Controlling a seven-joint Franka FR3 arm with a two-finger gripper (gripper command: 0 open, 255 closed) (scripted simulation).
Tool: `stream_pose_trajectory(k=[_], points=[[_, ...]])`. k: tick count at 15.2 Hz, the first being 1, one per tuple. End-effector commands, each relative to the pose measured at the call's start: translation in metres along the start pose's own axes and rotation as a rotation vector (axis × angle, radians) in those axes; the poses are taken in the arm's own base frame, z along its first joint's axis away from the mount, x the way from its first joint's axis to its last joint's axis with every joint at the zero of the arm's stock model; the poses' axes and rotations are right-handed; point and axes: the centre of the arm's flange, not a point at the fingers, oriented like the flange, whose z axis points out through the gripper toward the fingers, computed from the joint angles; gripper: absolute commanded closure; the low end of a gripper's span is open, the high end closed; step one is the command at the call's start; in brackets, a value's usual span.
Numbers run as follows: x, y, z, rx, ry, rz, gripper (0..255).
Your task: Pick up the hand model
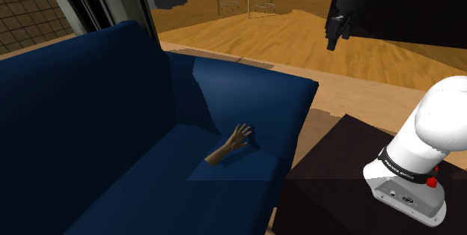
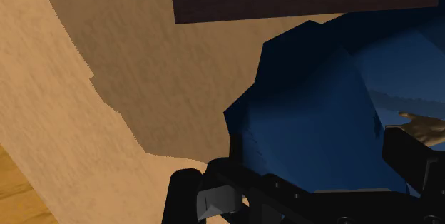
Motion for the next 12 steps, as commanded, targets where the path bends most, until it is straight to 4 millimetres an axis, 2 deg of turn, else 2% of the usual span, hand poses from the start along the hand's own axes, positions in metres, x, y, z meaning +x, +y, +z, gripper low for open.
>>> stream_pose_trajectory(k=[1, 6, 12], points=[[0.0, 0.0, 0.0, 0.0, 0.0, 0.0, 0], [0.0, -0.055, 0.037, -0.011, -0.036, 0.17, 0], [0.011, -0.12, 0.083, -0.023, -0.078, 0.373, 0]])
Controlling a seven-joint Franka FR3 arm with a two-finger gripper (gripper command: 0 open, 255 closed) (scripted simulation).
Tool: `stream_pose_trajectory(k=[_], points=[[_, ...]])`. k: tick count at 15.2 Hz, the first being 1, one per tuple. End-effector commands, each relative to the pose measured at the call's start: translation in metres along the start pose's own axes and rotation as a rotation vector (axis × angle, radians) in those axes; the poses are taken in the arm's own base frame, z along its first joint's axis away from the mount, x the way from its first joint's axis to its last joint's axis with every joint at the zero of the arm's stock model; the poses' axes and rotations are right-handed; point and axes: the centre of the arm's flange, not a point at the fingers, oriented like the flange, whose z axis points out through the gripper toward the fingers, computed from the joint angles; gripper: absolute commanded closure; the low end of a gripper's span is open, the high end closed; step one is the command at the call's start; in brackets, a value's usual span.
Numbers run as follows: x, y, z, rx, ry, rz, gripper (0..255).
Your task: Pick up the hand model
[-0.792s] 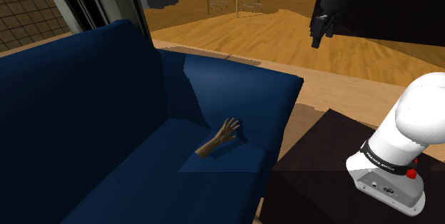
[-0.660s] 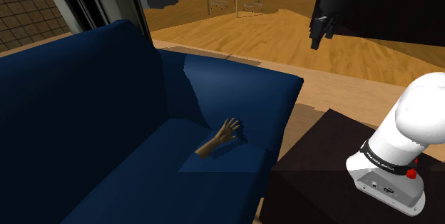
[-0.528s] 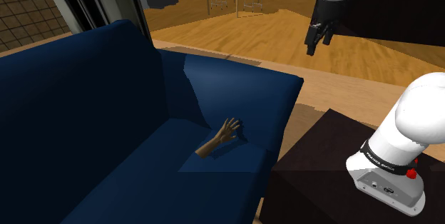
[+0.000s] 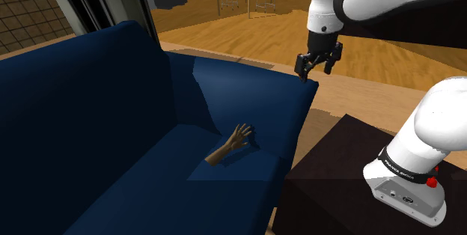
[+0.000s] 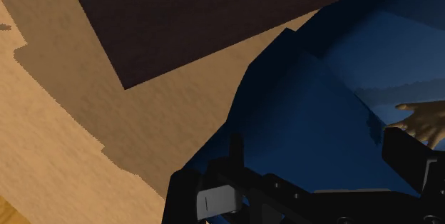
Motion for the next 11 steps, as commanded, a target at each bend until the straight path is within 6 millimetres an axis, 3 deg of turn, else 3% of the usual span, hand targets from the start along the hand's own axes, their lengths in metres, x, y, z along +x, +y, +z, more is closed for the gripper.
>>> stream_pose_trajectory(k=[1, 11], points=[[-0.001, -0.023, 0.015, -0.004, -0.014, 0.074, 0], [0.015, -0.131, 0.091, -0.025, -0.086, 0.413, 0]])
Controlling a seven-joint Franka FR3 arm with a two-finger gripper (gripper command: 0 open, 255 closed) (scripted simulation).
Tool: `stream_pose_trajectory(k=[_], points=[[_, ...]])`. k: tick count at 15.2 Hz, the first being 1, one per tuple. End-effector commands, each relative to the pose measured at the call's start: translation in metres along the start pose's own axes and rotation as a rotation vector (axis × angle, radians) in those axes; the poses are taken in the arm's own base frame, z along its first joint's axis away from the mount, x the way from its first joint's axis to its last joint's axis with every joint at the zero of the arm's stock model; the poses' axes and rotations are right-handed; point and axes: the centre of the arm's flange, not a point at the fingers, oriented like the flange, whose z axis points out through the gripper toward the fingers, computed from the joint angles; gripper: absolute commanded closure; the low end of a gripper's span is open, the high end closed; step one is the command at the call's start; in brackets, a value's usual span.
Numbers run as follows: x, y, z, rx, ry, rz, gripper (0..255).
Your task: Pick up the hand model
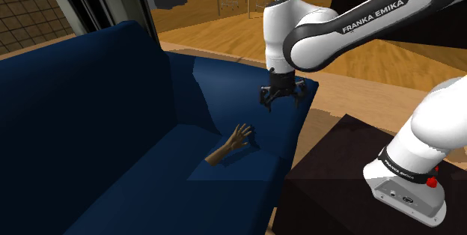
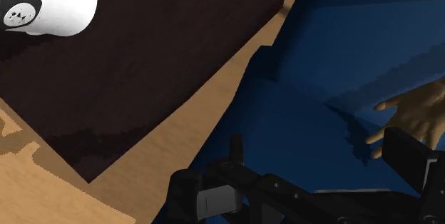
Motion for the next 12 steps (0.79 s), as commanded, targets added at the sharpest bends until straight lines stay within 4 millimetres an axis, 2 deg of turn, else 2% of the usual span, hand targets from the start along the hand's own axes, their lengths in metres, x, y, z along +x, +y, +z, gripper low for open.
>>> stream_pose_trajectory(k=[1, 6, 12], points=[[0.0, -0.021, 0.014, -0.003, -0.016, 0.075, 0], [0.004, -0.076, 0.052, -0.014, -0.051, 0.244, 0], [0.019, -0.14, 0.099, -0.026, -0.094, 0.448, 0]])
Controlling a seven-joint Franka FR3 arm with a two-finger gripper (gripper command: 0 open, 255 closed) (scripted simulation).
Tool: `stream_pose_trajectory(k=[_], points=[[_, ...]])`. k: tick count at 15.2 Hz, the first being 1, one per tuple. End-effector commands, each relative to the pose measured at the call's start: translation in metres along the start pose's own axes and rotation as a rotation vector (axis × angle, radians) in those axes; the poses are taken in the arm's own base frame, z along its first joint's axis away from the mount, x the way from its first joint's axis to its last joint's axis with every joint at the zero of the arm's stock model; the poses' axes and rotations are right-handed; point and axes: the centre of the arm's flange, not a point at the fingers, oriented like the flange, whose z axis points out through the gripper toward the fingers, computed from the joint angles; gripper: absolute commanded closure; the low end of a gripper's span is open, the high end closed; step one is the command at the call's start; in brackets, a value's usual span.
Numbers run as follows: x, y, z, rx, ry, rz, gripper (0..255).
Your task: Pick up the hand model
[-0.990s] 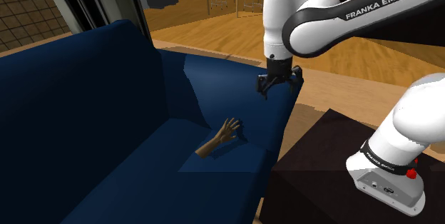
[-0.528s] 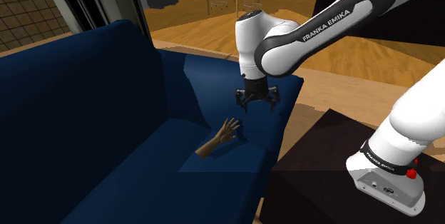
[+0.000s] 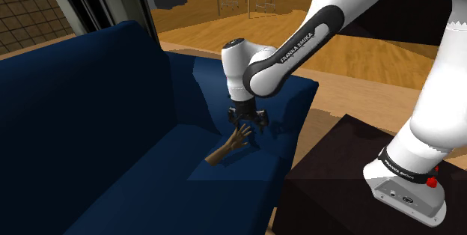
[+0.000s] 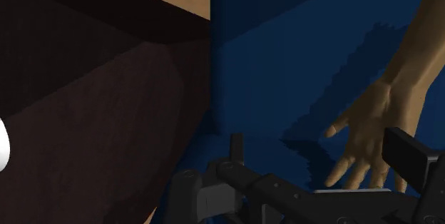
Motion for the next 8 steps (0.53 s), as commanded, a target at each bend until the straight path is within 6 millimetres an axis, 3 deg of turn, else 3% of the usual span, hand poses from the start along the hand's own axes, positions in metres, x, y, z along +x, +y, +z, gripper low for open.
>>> stream_pose_trajectory(k=[1, 8], points=[[0.001, -0.024, 0.017, -0.005, -0.013, 0.074, 0], [0.008, -0.1, 0.07, -0.02, -0.063, 0.311, 0]])
